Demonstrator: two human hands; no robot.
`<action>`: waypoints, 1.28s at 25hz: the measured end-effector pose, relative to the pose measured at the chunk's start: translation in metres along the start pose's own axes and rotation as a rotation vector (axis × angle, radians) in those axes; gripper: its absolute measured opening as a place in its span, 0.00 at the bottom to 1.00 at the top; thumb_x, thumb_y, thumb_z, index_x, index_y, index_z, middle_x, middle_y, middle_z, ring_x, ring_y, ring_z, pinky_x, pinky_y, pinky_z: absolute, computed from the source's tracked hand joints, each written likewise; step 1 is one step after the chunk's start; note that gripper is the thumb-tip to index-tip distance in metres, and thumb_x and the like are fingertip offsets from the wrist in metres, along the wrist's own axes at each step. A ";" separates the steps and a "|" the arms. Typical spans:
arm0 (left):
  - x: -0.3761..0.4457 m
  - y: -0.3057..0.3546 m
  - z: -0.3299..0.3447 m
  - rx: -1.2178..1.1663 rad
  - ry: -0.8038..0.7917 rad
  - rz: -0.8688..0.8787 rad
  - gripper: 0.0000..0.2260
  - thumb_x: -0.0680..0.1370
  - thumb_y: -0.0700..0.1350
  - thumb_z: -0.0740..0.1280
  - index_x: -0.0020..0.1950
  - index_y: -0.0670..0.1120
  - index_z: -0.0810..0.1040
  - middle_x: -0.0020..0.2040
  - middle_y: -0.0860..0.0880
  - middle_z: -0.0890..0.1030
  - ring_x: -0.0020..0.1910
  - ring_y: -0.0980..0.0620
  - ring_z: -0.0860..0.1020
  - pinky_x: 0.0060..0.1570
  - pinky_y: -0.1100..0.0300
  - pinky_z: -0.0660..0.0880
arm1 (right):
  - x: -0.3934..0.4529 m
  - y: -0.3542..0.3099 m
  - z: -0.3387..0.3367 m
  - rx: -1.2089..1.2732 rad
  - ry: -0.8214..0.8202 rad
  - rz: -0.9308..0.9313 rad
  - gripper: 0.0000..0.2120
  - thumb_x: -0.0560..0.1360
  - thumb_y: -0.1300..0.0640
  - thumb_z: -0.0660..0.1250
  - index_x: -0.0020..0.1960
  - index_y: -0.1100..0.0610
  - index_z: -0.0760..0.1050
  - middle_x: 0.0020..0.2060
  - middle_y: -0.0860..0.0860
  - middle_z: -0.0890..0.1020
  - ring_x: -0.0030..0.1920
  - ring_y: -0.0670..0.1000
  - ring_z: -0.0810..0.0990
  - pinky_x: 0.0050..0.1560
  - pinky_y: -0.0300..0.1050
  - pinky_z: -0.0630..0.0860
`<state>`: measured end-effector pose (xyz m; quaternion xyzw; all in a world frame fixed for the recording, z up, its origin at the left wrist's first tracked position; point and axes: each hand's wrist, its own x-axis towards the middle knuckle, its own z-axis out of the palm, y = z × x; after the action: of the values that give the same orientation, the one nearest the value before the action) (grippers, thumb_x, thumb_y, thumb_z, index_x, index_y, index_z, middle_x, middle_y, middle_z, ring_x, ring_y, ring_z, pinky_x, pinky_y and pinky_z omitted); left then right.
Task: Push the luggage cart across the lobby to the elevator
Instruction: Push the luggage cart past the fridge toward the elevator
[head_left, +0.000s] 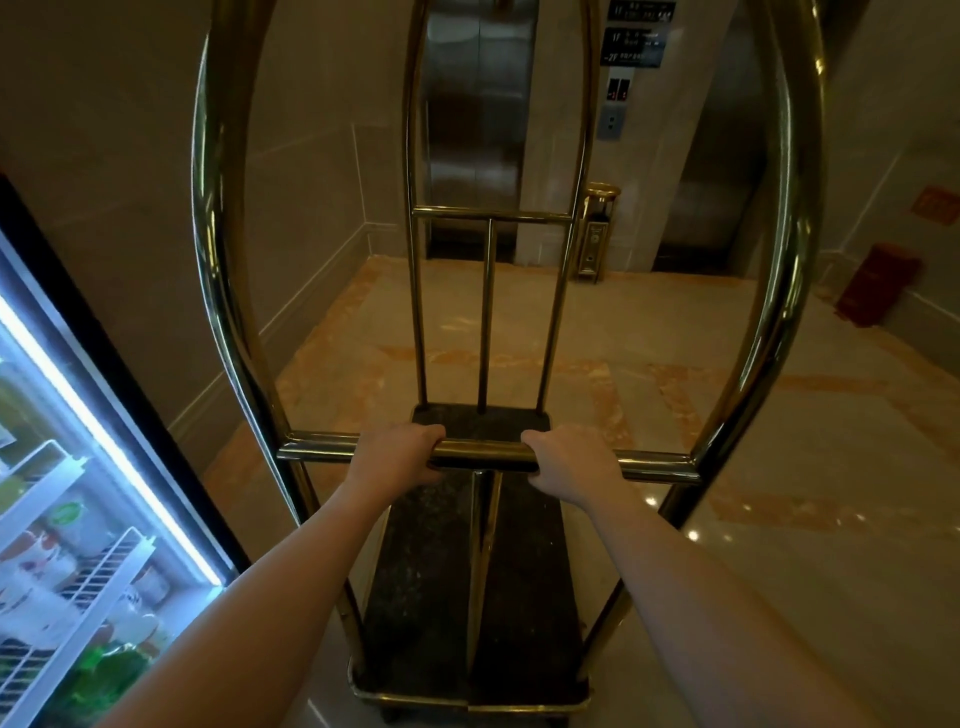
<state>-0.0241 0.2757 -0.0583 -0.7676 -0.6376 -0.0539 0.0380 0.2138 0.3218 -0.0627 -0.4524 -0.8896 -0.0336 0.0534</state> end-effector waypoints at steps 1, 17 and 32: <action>0.010 -0.005 0.001 -0.004 -0.006 0.003 0.11 0.76 0.52 0.69 0.57 0.53 0.76 0.47 0.53 0.82 0.47 0.52 0.81 0.50 0.53 0.79 | 0.010 0.003 0.001 -0.003 -0.001 0.002 0.08 0.74 0.49 0.69 0.48 0.48 0.71 0.37 0.46 0.78 0.38 0.49 0.78 0.42 0.48 0.78; 0.167 -0.084 0.024 -0.021 -0.021 -0.036 0.11 0.74 0.52 0.72 0.54 0.54 0.76 0.45 0.54 0.81 0.45 0.53 0.80 0.46 0.56 0.79 | 0.167 0.061 0.021 -0.034 0.018 -0.024 0.12 0.75 0.49 0.67 0.56 0.52 0.73 0.36 0.46 0.74 0.37 0.50 0.78 0.37 0.43 0.74; 0.350 -0.136 0.044 -0.031 -0.055 -0.054 0.10 0.73 0.53 0.72 0.52 0.55 0.75 0.46 0.54 0.82 0.46 0.52 0.81 0.46 0.53 0.79 | 0.328 0.157 0.034 -0.057 0.007 -0.044 0.12 0.76 0.49 0.67 0.56 0.54 0.73 0.40 0.50 0.80 0.41 0.51 0.80 0.39 0.45 0.73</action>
<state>-0.0932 0.6476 -0.0572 -0.7517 -0.6580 -0.0439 0.0070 0.1464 0.6803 -0.0540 -0.4337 -0.8979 -0.0617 0.0429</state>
